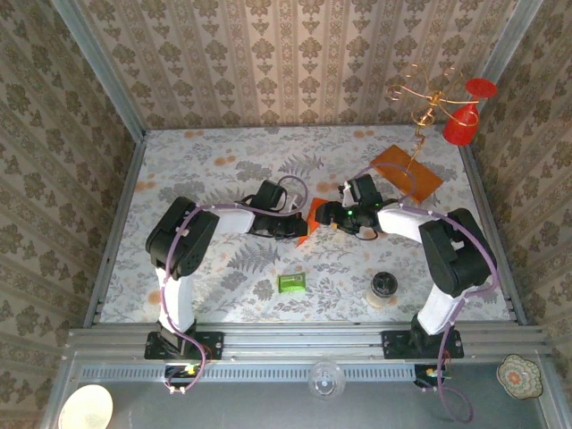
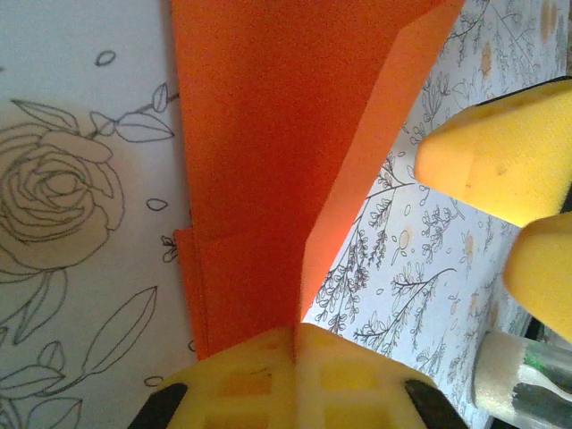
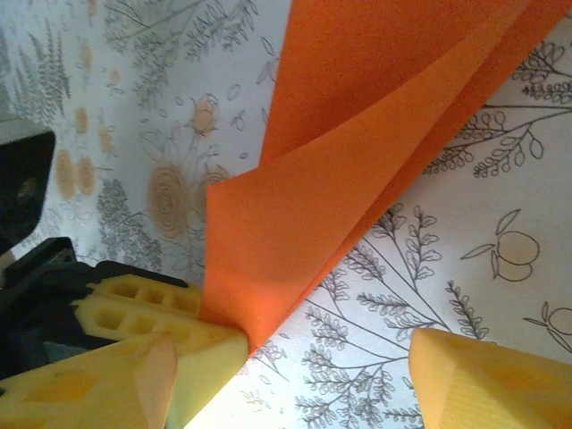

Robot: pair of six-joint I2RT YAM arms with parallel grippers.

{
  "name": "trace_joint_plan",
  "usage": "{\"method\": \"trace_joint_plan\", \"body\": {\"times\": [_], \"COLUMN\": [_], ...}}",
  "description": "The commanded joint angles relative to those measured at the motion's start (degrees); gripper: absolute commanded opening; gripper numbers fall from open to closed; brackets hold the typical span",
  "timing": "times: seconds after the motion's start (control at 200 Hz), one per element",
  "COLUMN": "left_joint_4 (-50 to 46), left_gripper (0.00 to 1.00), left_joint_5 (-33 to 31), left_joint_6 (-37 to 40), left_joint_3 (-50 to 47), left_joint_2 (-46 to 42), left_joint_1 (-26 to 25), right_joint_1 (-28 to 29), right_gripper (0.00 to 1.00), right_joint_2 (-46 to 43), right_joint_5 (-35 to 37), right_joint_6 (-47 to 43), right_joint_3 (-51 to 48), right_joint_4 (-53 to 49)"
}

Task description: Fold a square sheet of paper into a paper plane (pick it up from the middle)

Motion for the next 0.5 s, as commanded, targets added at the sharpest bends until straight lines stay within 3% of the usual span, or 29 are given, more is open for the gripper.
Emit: {"method": "trace_joint_plan", "body": {"times": [0.0,0.495], "left_joint_4": [-1.06,7.94], "left_gripper": [0.0,0.0], "left_joint_5": [2.2,4.95], "left_joint_6": [-2.0,-10.51], "left_joint_3": [1.55,-2.05], "left_joint_2": [1.37,2.59], "left_joint_1": [0.19,1.39], "right_joint_1": [0.39,0.38], "right_gripper": [0.7,0.67], "right_joint_2": [1.63,6.44], "right_joint_5": [1.26,3.8], "right_joint_6": [-1.73,-3.13], "right_joint_3": [1.76,5.86], "right_joint_4": [-2.6,-5.42]}}
